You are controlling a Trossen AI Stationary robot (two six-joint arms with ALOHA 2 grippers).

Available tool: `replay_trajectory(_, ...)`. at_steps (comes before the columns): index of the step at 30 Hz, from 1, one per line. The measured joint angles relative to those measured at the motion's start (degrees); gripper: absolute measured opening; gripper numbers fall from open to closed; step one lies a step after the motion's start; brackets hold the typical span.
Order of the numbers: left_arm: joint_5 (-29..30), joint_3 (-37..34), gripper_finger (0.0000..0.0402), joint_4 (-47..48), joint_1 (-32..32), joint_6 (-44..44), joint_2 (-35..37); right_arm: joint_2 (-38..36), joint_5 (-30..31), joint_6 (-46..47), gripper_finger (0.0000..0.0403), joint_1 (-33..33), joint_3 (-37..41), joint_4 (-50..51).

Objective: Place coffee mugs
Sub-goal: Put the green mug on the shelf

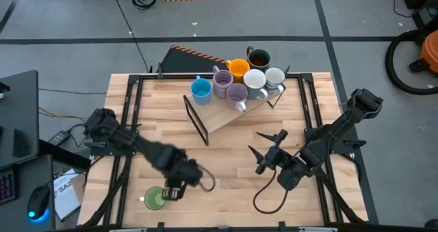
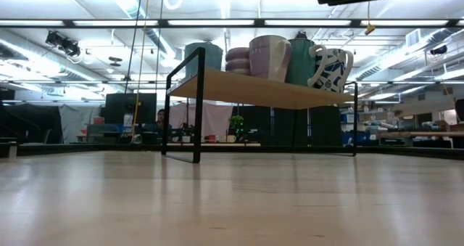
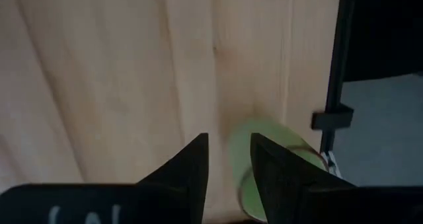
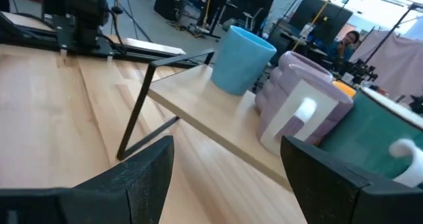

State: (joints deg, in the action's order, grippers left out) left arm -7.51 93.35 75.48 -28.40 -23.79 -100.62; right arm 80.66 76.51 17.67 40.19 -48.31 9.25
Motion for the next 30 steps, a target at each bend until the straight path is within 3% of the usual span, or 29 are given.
replay_trajectory(8,-1.63,-3.01,0.0119,-0.59,-10.84,-12.78,0.00,-0.04,-0.35,-5.44,0.0284,-3.56,0.00,-3.34)
replay_trajectory(13,1.02,-3.01,0.0117,-0.61,-17.07,-16.95,0.00,-0.07,-5.24,-9.38,0.0284,-6.40,0.00,-7.07)
replay_trajectory(19,1.49,-2.99,0.0116,-0.86,-24.74,-12.82,-0.63,-0.09,-11.64,-13.90,0.0284,-9.23,-0.02,-11.56)
replay_trajectory(24,9.17,-2.99,0.0116,-0.31,-28.87,-10.18,-0.63,-0.09,-16.80,-14.88,0.0284,-11.24,-0.04,-13.14)
replay_trajectory(30,11.30,-2.99,0.0116,-0.35,-31.98,-5.56,-1.36,-0.09,-20.96,-13.74,0.0284,-12.56,-0.01,-13.62)
